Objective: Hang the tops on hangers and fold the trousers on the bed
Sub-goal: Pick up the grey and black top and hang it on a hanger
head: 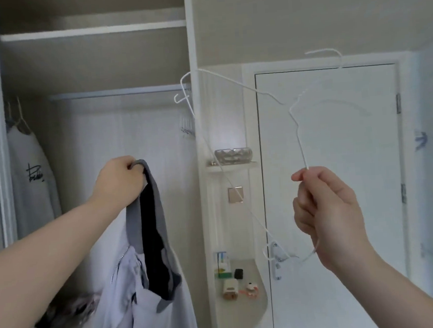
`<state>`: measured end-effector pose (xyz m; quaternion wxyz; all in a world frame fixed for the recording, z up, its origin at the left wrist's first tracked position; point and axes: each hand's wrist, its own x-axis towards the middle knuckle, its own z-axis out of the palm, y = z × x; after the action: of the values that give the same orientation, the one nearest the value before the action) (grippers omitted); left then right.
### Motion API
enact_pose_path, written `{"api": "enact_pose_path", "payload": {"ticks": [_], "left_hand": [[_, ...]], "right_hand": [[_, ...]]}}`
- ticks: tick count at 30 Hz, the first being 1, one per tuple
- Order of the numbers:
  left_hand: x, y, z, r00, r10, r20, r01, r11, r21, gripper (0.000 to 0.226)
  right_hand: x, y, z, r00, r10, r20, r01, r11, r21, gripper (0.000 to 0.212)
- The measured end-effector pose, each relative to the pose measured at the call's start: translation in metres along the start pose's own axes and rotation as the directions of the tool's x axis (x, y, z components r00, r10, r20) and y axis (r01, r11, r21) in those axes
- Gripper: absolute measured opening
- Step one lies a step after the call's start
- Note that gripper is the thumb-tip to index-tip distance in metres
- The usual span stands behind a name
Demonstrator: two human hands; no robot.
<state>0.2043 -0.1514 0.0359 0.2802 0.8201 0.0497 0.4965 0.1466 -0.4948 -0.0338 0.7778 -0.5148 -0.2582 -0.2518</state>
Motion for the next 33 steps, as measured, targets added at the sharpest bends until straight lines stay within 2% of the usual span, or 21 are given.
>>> {"api": "enact_pose_path", "payload": {"ticks": [1,4,7,10,14,19,23,26,28,31,33], "left_hand": [[-0.014,0.005,0.002,1.0,-0.018,0.016,0.018,1.0,0.005,0.038],[-0.052,0.024,0.003,0.995,-0.045,0.093,0.043,0.999,0.026,0.04],[-0.084,0.04,0.002,0.988,-0.057,0.146,0.051,0.998,0.045,0.045],[-0.112,0.05,0.0,0.975,-0.072,0.208,0.061,0.996,0.057,0.045],[-0.147,0.06,0.005,0.936,-0.098,0.339,0.079,0.995,0.069,0.042],[-0.191,0.085,0.018,0.87,-0.094,0.484,0.102,0.995,0.01,0.033],[-0.221,0.115,0.022,0.803,0.019,0.595,0.008,0.999,-0.044,0.027],[-0.237,0.134,0.022,0.78,0.089,0.619,-0.049,0.995,-0.082,0.027],[-0.243,0.143,0.018,0.774,0.101,0.624,-0.044,0.993,-0.106,0.027],[-0.25,0.159,0.011,0.753,0.124,0.646,-0.044,0.989,-0.138,0.028],[-0.258,0.174,0.008,0.733,0.159,0.661,-0.043,0.981,-0.189,0.026]], "right_hand": [[-0.008,-0.002,-0.013,0.999,0.029,0.021,-0.029,1.0,-0.003,0.013],[-0.017,-0.002,-0.04,0.967,0.235,0.097,-0.231,0.972,-0.048,0.033],[-0.017,-0.004,-0.054,0.909,0.391,0.146,-0.372,0.918,-0.138,0.03],[-0.033,-0.006,-0.077,0.919,0.34,0.199,-0.286,0.924,-0.254,0.031],[-0.077,-0.033,-0.115,0.918,0.27,0.29,-0.201,0.948,-0.246,0.035],[-0.135,-0.067,-0.145,0.934,0.197,0.298,-0.057,0.905,-0.422,0.036],[-0.153,-0.074,-0.147,0.913,0.262,0.312,-0.052,0.835,-0.548,0.013],[-0.157,-0.076,-0.154,0.901,0.302,0.313,-0.072,0.813,-0.577,0.017],[-0.155,-0.078,-0.161,0.889,0.336,0.311,-0.095,0.799,-0.593,0.017],[-0.154,-0.073,-0.166,0.85,0.417,0.322,-0.084,0.711,-0.699,0.017],[-0.164,-0.062,-0.156,0.838,0.441,0.322,-0.103,0.707,-0.7,0.018]]}}
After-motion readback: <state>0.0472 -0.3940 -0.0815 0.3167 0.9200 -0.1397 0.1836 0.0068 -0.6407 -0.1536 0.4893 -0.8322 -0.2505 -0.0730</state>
